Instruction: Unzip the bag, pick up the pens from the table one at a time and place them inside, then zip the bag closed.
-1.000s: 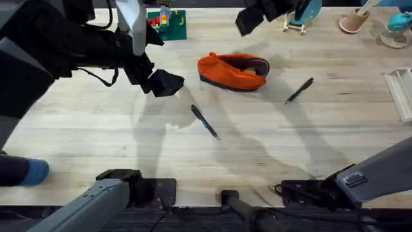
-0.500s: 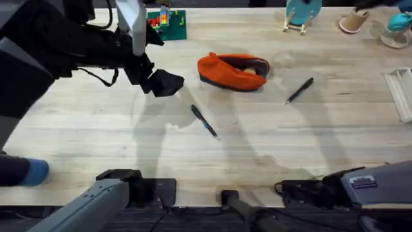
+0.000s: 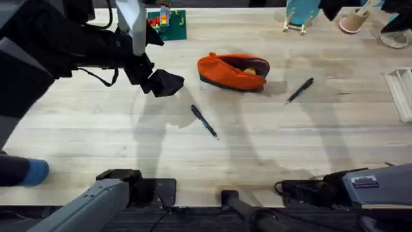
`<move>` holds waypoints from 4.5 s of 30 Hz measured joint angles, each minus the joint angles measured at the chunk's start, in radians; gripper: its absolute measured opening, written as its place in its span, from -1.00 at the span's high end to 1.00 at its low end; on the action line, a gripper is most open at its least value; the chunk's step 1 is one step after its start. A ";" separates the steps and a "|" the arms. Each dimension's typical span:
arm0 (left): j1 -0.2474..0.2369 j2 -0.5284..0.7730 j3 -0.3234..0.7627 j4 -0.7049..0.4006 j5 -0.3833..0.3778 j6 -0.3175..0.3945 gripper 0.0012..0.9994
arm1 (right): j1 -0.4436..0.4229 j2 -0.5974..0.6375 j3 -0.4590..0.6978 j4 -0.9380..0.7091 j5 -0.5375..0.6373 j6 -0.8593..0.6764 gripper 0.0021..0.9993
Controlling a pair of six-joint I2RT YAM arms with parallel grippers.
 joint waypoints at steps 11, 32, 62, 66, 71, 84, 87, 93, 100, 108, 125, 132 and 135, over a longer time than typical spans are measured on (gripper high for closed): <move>0.000 0.000 0.000 0.000 0.000 0.000 -0.99 | 0.000 0.000 0.000 0.000 -0.007 0.120 -0.99; 0.000 0.000 0.000 0.000 0.000 0.000 -0.99 | -0.059 0.000 -0.382 0.263 -0.183 0.215 -0.99; 0.000 0.000 0.000 0.000 0.000 0.000 -0.99 | -0.239 0.000 -0.721 0.539 -0.290 0.244 -0.99; 0.000 0.000 0.000 0.000 0.000 0.000 -0.99 | -0.239 0.000 -0.721 0.571 -0.290 0.225 -0.99; 0.000 0.000 0.000 0.000 0.000 0.000 -0.99 | -0.239 0.032 -0.721 0.582 -0.290 0.218 -0.99; 0.000 0.000 0.000 0.000 0.000 0.000 -0.99 | -0.239 0.143 -0.721 0.587 -0.294 0.215 -0.90; 0.000 0.000 0.000 0.000 0.000 0.000 -0.99 | -0.239 0.146 -0.721 0.591 -0.305 0.215 -0.64; 0.000 0.000 0.000 0.000 0.000 0.000 -0.99 | -0.238 0.156 -0.711 0.586 -0.312 0.215 0.17; 0.000 0.000 0.000 0.000 0.000 0.000 -0.99 | -0.238 0.157 -0.706 0.583 -0.309 0.211 0.92; 0.000 0.000 0.000 0.000 0.000 0.000 -0.99 | -0.238 0.157 -0.706 0.583 -0.308 0.199 0.94; 0.000 0.000 0.000 0.000 0.000 0.000 -0.99 | -0.238 0.159 -0.698 0.557 -0.308 0.101 0.94; 0.000 0.000 0.000 0.000 0.000 0.000 -0.99 | -0.238 0.165 -0.631 0.492 -0.308 0.050 0.94; 0.000 0.000 0.000 0.000 0.000 0.000 -0.99 | -0.238 0.164 -0.560 0.451 -0.308 0.028 0.94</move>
